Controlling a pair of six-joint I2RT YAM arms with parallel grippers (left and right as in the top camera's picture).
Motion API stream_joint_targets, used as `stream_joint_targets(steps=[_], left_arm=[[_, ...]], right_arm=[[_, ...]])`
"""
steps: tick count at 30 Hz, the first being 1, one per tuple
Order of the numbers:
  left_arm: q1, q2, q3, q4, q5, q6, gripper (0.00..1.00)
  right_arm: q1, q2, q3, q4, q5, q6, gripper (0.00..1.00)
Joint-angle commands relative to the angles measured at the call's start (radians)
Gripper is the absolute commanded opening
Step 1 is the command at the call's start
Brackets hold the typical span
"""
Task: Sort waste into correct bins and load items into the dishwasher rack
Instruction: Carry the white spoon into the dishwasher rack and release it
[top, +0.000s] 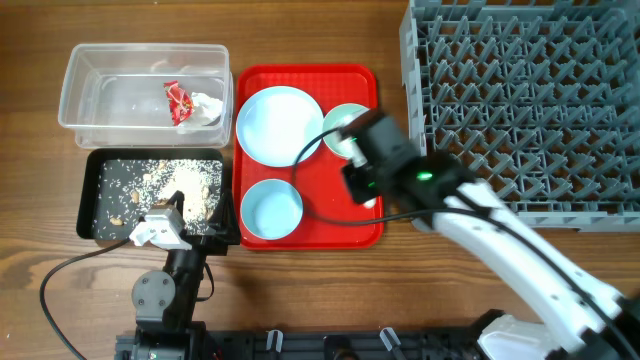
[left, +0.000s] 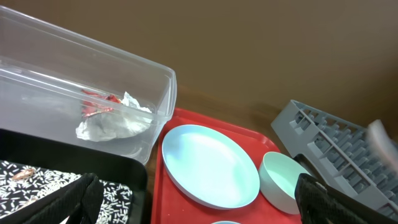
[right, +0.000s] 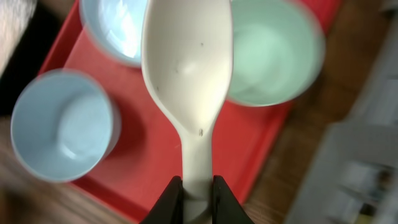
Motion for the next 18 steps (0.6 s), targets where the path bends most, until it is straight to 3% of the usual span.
stream_joint_targets(steps=[1, 8, 13, 16, 18], left_arm=[[0.010, -0.006, -0.006, -0.002, 0.008, 0.020, 1.00], [0.010, -0.006, -0.006, -0.002, 0.008, 0.020, 1.00], [0.010, -0.006, -0.006, -0.002, 0.008, 0.020, 1.00], [0.010, -0.006, -0.006, -0.002, 0.008, 0.020, 1.00], [0.010, -0.006, -0.006, -0.002, 0.008, 0.020, 1.00]], right_arm=[[-0.172, -0.050, 0.005, -0.002, 0.046, 0.035, 0.04], [-0.394, 0.066, 0.004, 0.046, 0.142, 0.023, 0.04], [-0.437, 0.161, 0.004, 0.069, 0.097, -0.010, 0.06], [-0.410, 0.185, 0.004, 0.069, 0.060, -0.031, 0.30], [-0.388, 0.184, 0.005, 0.066, 0.068, -0.025, 0.41]])
